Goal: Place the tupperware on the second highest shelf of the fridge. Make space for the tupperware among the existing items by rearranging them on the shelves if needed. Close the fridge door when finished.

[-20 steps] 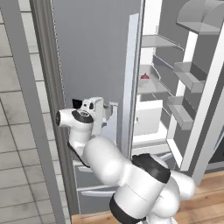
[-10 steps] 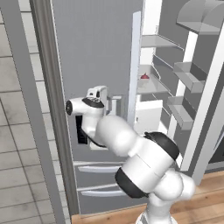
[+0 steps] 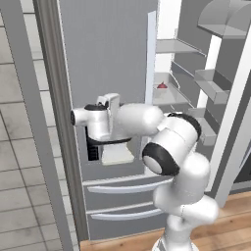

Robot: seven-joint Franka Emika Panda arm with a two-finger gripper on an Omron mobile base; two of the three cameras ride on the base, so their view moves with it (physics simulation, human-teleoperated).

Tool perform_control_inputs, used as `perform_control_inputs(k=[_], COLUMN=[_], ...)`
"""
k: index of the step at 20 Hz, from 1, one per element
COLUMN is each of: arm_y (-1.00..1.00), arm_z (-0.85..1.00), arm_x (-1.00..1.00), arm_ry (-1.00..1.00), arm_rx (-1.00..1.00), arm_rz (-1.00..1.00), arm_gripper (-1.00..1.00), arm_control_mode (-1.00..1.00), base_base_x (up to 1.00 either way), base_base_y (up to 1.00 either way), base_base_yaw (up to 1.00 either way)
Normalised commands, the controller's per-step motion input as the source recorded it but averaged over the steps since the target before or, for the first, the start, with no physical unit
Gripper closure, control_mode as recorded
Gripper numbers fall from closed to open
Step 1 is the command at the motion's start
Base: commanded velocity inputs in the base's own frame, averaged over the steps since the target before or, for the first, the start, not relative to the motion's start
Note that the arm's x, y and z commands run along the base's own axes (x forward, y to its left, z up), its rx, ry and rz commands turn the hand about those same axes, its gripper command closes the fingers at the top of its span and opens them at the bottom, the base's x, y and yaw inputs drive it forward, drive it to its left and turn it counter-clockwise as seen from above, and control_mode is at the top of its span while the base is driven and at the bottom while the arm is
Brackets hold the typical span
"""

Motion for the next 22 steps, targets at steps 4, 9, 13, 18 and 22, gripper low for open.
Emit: perform_control_inputs(k=[4,9,13,18,22], arm_y=[0.0,-0.06,-0.34,-0.75,-0.89], arm_z=[0.28,0.16,0.01,0.12,0.14], arm_x=[0.06,-0.85,-1.0,-1.0,-1.0], arm_ry=[-0.05,-0.2,-0.59,-0.57,-0.48], arm_rx=[-0.06,-0.06,-0.04,0.0,0.07], arm_rz=[0.08,0.04,-0.03,-0.06,0.01], arm_gripper=[-1.0,-1.0,-1.0,-1.0,-1.0], arm_control_mode=[-1.0,-1.0,-1.0,-1.0,-1.0], base_base_x=[0.0,0.0,0.0,0.0,0.0], base_base_y=[0.0,0.0,0.0,0.0,0.0], base_base_yaw=[0.0,0.0,0.0,0.0,0.0])
